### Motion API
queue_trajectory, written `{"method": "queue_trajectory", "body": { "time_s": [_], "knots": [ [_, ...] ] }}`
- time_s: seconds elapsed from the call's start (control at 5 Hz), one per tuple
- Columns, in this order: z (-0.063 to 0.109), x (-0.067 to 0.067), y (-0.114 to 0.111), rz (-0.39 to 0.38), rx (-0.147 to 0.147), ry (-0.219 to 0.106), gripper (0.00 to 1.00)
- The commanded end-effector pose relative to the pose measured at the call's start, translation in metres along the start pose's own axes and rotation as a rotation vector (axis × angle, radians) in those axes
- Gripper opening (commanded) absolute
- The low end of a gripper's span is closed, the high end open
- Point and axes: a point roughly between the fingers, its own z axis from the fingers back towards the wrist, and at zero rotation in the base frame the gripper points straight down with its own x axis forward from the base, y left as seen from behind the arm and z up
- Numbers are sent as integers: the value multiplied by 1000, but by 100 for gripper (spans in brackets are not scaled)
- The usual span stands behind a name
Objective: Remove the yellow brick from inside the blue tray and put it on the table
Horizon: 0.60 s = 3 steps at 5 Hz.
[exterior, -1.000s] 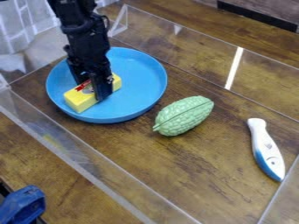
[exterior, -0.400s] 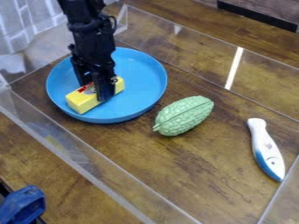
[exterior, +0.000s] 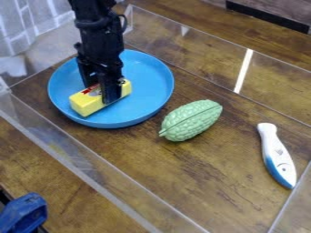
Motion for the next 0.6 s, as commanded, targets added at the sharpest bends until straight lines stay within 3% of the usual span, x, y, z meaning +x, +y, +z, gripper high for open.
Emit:
{"method": "queue_trajectory", "body": {
  "time_s": [0.0,0.4],
  "knots": [
    [32,16,-2,-37,53,-63,0],
    [39,19,-6,-61,68,-49,0]
  ]
}}
